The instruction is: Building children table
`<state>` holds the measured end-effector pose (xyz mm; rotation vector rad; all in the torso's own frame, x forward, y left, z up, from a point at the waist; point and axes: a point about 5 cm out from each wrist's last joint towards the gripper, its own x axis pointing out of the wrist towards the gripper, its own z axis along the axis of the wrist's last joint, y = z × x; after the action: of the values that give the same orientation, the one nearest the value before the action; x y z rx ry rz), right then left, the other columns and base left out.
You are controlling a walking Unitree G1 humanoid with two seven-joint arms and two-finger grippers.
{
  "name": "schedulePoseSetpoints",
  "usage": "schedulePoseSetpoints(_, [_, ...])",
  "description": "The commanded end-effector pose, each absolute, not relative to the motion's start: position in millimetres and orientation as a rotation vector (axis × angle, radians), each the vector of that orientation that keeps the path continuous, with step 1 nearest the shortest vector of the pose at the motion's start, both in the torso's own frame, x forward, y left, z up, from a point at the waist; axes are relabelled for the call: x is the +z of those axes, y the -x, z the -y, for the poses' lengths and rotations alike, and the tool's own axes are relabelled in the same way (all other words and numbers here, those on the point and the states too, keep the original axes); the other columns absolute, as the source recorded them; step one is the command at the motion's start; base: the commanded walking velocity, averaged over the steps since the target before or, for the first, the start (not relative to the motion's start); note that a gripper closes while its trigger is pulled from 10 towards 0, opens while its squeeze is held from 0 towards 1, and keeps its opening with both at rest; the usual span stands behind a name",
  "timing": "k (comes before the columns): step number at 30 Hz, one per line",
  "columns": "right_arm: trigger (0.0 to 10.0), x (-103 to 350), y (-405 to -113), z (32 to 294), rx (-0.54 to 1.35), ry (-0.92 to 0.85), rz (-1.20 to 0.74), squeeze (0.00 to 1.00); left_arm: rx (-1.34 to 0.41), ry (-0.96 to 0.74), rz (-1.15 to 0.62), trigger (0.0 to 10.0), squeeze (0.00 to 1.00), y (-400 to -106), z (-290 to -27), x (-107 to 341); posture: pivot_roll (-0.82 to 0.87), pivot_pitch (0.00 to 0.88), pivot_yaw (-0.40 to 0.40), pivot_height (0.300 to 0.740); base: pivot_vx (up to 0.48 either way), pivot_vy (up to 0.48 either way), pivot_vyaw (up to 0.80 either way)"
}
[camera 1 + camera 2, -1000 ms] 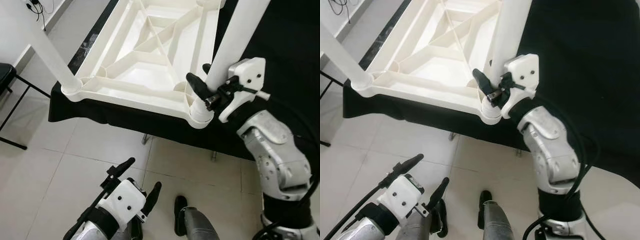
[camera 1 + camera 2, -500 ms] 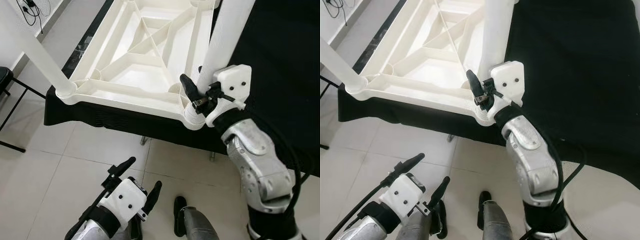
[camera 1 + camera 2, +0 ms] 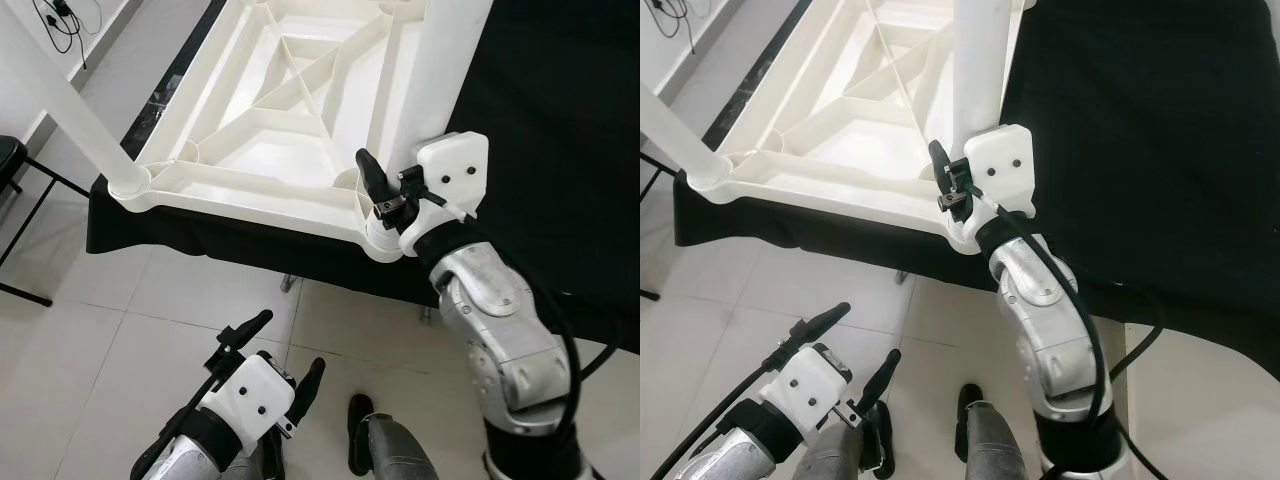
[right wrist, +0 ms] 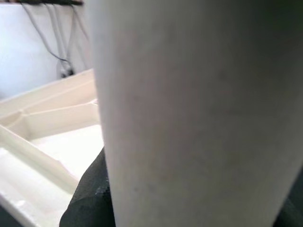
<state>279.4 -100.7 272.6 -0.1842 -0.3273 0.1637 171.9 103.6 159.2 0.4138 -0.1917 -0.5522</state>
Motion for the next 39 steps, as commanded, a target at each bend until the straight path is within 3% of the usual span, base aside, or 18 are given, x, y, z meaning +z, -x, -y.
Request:
schedulePoseSetpoints(1, [10.0,227.6,-289.1,113.9,0.063,0.224,0.074,0.00,-0.554,-0.420,0.153,10.0,0.00,-170.0,-104.9,150.7,0.06,0.378,0.007,0.740,0.000,0.000,0.00])
schedulePoseSetpoints(15, [10.0,235.0,-296.1,112.4,0.034,0.118,0.117,0.00,-0.535,-0.431,0.166,10.0,0.00,-173.6,-107.7,152.4,0.07,0.365,0.010,0.740,0.000,0.000,0.00])
schedulePoseSetpoints(24, [10.0,322.4,-305.2,135.2,0.166,0.078,0.487,0.00,-0.532,-0.433,0.170,10.0,0.00,-179.9,-108.1,150.5,0.06,0.338,0.010,0.740,0.000,0.000,0.00])
schedulePoseSetpoints(33, [10.0,344.5,-310.4,144.1,0.153,0.121,0.585,0.00,-0.524,-0.439,0.176,10.0,0.00,-183.6,-107.6,149.0,0.07,0.321,0.004,0.740,0.000,0.000,0.00])
schedulePoseSetpoints(37, [10.0,334.1,-312.4,133.2,0.258,0.124,0.545,0.00,-0.524,-0.433,0.177,10.0,0.00,-183.6,-108.0,149.2,0.07,0.318,0.003,0.740,0.000,0.000,0.00])
schedulePoseSetpoints(39, [10.0,330.3,-313.1,125.7,0.433,0.095,0.510,0.00,-0.534,-0.394,0.174,10.0,0.00,-190.7,-109.6,154.5,0.08,0.309,0.000,0.740,0.000,0.000,0.00])
